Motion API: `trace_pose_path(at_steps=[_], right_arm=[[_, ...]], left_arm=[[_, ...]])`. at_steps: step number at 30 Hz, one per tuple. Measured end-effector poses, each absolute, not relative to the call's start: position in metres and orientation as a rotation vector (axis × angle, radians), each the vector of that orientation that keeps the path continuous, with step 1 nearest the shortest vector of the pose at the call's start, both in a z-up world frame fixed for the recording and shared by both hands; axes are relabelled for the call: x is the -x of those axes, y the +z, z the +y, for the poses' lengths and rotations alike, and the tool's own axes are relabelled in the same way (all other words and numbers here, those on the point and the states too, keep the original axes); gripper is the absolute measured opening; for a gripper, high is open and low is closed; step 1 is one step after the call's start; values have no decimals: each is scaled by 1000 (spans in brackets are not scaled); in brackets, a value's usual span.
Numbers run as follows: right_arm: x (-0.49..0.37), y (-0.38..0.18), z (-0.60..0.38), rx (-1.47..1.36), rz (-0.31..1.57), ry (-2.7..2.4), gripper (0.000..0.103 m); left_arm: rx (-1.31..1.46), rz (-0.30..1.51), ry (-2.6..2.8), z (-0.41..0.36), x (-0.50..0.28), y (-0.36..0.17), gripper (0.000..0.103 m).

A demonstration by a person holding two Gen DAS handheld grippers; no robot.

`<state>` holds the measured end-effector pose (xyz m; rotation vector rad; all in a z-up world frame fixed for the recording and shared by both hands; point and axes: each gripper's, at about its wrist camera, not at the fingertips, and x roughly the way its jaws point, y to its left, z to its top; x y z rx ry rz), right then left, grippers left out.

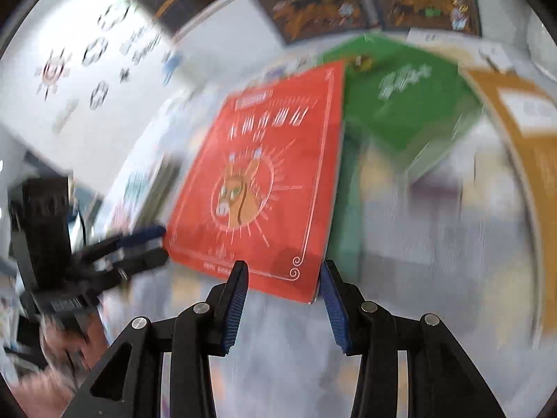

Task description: Organize books

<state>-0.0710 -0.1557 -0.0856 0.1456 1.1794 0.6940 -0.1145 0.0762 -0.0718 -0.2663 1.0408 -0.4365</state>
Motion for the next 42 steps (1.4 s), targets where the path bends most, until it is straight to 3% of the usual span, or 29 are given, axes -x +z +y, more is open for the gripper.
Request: trace_pose_path(at_steps=[3,8,9,13,23,27,31,33,37,42], right_arm=[[93,-87,-166,-178,1205,743,41],[65,-81,-177,-267,1086,666,41],[60,-87,-171,-286,1102,689,46],[62,-91,-158,-214,1047,690,48],[92,-93,-144,-157,1149,797,49],[117,-103,-156,-221,1285,947,48],[106,-121,-170,-371,1304,1005,40],[97,-127,-174,-414,1310,983,24],[92,-133,-179,-430,1285,956,11],[100,-128,-181,-408,1240,952,11]], left_arm=[[295,1052,-445,82,113,-71,64],[245,1046,-368,75,81,-77,67],[224,1049,-357,72,80,-80,68],[192,1062,-339,69,87,-85,69],[264,1151,-420,83,143,-87,69],[287,1168,-458,92,144,-93,66],[266,1150,-478,89,131,-95,65],[234,1135,-465,88,128,-95,65],[241,1104,-476,93,125,-96,65],[241,1073,-461,91,126,-96,65]])
